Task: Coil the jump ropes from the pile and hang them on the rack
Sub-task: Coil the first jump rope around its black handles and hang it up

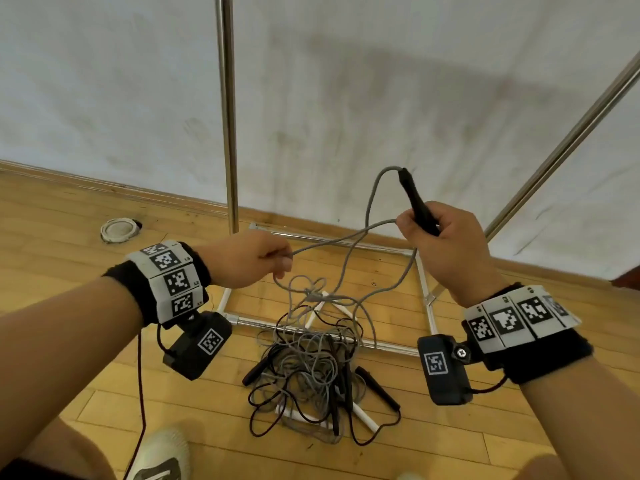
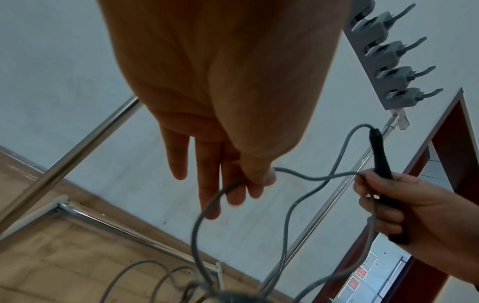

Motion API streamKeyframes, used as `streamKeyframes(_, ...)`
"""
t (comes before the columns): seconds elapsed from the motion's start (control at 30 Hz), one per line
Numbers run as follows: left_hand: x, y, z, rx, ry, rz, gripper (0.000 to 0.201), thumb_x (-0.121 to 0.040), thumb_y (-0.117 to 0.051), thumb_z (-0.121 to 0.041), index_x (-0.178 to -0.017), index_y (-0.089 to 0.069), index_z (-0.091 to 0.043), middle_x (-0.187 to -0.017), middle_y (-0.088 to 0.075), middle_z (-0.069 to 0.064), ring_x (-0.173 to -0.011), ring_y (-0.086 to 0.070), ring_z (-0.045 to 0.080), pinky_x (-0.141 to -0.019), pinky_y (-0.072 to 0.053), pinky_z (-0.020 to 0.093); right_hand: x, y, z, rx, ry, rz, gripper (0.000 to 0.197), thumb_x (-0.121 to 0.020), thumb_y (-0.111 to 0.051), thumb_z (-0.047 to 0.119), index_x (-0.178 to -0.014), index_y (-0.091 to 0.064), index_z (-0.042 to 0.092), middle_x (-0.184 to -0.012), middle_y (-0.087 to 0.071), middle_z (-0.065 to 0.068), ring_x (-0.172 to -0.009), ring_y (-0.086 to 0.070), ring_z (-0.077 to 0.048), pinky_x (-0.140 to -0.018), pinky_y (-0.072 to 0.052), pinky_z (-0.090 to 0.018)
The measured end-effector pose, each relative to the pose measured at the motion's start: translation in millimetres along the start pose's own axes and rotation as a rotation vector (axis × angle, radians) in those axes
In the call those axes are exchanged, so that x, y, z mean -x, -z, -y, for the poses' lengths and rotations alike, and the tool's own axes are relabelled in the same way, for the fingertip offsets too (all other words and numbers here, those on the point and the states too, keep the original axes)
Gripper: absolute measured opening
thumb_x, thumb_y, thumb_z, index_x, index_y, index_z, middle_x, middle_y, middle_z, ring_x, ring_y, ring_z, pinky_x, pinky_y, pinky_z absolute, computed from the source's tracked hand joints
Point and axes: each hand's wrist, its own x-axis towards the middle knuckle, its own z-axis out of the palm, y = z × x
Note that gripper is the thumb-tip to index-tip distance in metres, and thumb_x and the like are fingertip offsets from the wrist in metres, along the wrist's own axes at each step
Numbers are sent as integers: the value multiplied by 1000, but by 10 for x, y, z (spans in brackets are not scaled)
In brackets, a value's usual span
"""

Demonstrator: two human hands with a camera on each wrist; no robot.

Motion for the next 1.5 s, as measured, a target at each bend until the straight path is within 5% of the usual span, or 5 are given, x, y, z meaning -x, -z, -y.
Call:
streamKeyframes(0.17,7,7,-143,41,-34,-114,23,-104,-44,-33,-96,-65,-30,-65,-57,-12,-56,-54,0,-53,-39,11,90,-86,-28,58,-29,90,22,-84,-74,19,-101,-72,33,-96,-65,9,-67,-60,-9,-60,-46,-26)
streamKeyframes(0.5,44,13,-557,187,-225,-335,20,-96,-58,-35,-78,-63,-38,-62,-63,-6,-50,-56,4,-48,-44,15,261,-450,201,-47,-37,320,20,-91,-67,31,-81,-70,14,-58,-56,4,-45,-43,-3,-48,-34,-14)
streamKeyframes(1.03,97,-9,78,-78,69,210,33,-105,-39,-32,-83,-63,-30,-87,-64,-14,-84,-57,2,-75,-40,20,-27,82,130,-263,-143,-152,18,-92,-67,27,-79,-68,14,-54,-47,6,-45,-37,-12,-44,-32,-26)
streamKeyframes(1.27,76,-20,-79,28,3,52,32,-106,-36,-29,-85,-58,-20,-77,-71,-9,-73,-62,-5,-68,-42,13,39,28,-30,-10,-134,-82,16,-87,-71,23,-88,-72,39,-92,-68,14,-66,-60,3,-57,-45,-13)
streamKeyframes(1.5,112,-50,-509,117,-116,-32,29,-105,-38,-29,-82,-56,-24,-57,-53,-10,-50,-55,0,-50,-48,15,241,-285,148,-39,-36,219,6,-91,-68,27,-92,-71,31,-60,-59,17,-44,-46,0,-45,-34,-10)
